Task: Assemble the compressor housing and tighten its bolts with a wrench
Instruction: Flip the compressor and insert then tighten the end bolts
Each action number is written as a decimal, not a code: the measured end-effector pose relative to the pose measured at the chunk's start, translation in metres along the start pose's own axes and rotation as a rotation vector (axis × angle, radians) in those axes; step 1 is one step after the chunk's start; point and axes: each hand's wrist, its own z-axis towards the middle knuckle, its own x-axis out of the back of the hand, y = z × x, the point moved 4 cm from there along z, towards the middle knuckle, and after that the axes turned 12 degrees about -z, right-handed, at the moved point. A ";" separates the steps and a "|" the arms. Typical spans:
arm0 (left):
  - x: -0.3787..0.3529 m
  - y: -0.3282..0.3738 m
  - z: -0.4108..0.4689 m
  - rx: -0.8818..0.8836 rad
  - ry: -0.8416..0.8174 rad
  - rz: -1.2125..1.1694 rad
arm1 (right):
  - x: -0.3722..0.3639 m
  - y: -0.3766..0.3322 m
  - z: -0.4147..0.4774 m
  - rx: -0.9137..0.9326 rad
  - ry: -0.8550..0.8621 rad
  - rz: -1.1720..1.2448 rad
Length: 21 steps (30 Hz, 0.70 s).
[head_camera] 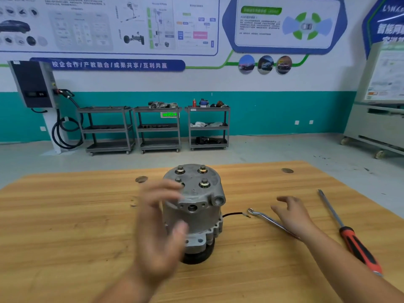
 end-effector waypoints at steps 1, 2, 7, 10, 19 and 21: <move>-0.029 0.003 -0.009 -0.010 -0.138 -0.044 | -0.007 0.018 0.005 -0.011 -0.035 -0.145; -0.060 0.000 -0.020 0.032 -0.283 -0.077 | -0.015 0.029 0.007 -0.003 -0.061 -0.262; -0.176 -0.085 -0.074 0.916 -0.465 -0.118 | -0.037 0.041 0.001 0.144 -0.137 -0.461; -0.188 -0.133 -0.085 1.418 -0.045 -0.278 | -0.034 0.038 -0.001 0.129 -0.130 -0.392; -0.177 -0.115 -0.060 1.315 0.039 -0.392 | 0.014 0.005 -0.031 0.184 -0.026 0.085; -0.161 -0.074 -0.038 1.014 -0.133 -0.322 | 0.039 -0.017 -0.034 0.247 -0.019 0.209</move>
